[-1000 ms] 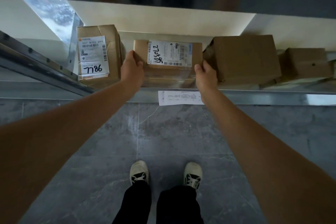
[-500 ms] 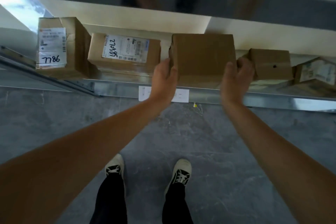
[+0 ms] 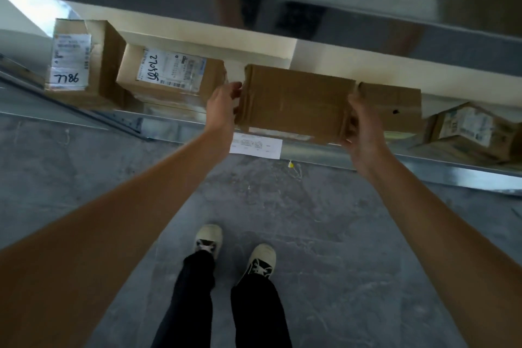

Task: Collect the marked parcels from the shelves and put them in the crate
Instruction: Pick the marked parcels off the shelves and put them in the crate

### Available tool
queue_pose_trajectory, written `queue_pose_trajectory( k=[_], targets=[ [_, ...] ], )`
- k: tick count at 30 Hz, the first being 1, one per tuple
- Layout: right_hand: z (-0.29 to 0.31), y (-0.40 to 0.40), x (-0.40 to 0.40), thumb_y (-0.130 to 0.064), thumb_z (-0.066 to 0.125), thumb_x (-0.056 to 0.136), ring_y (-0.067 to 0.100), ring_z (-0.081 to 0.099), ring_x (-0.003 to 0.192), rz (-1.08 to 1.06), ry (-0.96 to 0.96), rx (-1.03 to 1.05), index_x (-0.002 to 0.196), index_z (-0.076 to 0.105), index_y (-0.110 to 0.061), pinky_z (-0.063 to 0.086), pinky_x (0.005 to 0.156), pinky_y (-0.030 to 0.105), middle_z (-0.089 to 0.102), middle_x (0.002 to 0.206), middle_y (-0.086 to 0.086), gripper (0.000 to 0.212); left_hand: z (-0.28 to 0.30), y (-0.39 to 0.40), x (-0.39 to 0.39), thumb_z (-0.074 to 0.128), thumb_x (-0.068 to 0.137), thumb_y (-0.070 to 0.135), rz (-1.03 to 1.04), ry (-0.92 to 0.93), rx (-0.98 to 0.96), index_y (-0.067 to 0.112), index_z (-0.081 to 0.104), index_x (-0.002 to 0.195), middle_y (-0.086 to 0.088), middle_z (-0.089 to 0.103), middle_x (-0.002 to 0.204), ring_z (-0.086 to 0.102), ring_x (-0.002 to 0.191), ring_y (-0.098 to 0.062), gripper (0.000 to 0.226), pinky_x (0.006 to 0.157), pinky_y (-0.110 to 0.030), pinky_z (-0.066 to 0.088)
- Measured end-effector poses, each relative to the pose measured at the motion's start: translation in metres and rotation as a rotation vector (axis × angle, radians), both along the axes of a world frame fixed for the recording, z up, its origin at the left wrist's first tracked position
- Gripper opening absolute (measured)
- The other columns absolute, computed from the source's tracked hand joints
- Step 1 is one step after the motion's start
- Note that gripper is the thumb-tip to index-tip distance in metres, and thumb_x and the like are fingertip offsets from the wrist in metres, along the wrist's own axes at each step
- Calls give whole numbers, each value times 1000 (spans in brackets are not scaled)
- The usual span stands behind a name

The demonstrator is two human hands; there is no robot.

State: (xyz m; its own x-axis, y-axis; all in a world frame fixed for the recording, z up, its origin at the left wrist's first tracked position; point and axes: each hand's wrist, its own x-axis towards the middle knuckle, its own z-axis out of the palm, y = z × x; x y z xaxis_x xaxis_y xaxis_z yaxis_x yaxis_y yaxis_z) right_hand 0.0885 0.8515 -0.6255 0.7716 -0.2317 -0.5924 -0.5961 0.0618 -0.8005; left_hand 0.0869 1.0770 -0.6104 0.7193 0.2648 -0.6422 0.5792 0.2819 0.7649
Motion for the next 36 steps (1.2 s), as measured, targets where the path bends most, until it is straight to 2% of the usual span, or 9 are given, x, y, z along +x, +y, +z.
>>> queue_pose_trajectory(
  k=[4, 7, 10, 12, 18, 22, 28, 33, 36],
  targets=[
    [8, -4, -2, -39, 60, 90, 18, 63, 102, -36, 6, 32, 114, 59, -23, 53, 85, 33, 65, 114, 1, 29, 0, 3, -2, 38, 93, 4, -11, 13, 21, 7, 65, 115, 1, 68, 84, 61, 83, -14, 35, 79, -26, 51],
    [11, -7, -7, -35, 62, 89, 14, 62, 92, -95, 26, 109, 115, 61, -17, 50, 82, 31, 67, 104, -1, 31, 1, 4, -1, 41, 95, 12, -29, 17, -15, 4, 62, 121, 8, 67, 70, 60, 73, -10, 34, 73, -26, 46],
    [9, -9, -16, -36, 65, 86, 16, 61, 99, -38, 77, 153, 125, 59, -17, 48, 84, 34, 67, 106, -2, 44, 3, 4, -4, 42, 97, 22, -32, 29, -61, 11, 62, 123, 9, 69, 76, 62, 74, -8, 34, 68, -25, 46],
    [8, -7, -22, -33, 63, 88, 14, 60, 97, 14, 103, 109, 115, 61, -24, 47, 81, 34, 66, 102, -6, 28, 1, 4, -7, 42, 97, 25, -95, 46, -56, 17, 61, 124, 8, 69, 89, 63, 85, -11, 34, 72, -28, 48],
    [6, -3, -27, -26, 62, 88, 11, 60, 95, 80, 141, -10, 117, 61, -33, 49, 79, 36, 67, 100, -11, 30, -13, 3, -15, 40, 93, 13, -108, 102, -6, 14, 64, 83, -2, 70, 84, 63, 81, -18, 26, 77, -30, 49],
    [5, -2, -26, -12, 61, 87, 12, 63, 102, 198, 99, -83, 125, 61, -27, 51, 79, 32, 69, 108, -11, 41, -26, 4, -15, 43, 90, 5, -237, 97, 154, 22, 70, 100, 3, 70, 102, 60, 107, -17, 33, 96, -33, 47],
    [-3, 10, 2, -2, 61, 86, 21, 55, 116, 323, 114, -273, 153, 14, -36, 52, 92, 46, 49, 133, -6, 88, -46, 9, 4, 40, 94, 2, -337, 5, 223, 29, 61, 125, 8, 66, 117, 57, 114, -15, 46, 102, -37, 46],
    [-29, 28, 28, -1, 59, 87, 20, 58, 107, 403, 104, -443, 151, 21, -25, 55, 80, 33, 53, 133, 1, 78, -68, 11, 37, 36, 98, 3, -361, 14, 296, 25, 51, 136, 4, 60, 128, 52, 117, -14, 47, 96, -24, 42],
    [-39, 32, 38, -6, 56, 92, 17, 55, 113, 390, 110, -455, 150, 26, -24, 45, 78, 18, 54, 133, -2, 67, -85, 15, 49, 37, 101, 14, -387, 44, 350, 25, 37, 146, 0, 54, 135, 52, 120, -19, 46, 104, -37, 44]
  ],
)
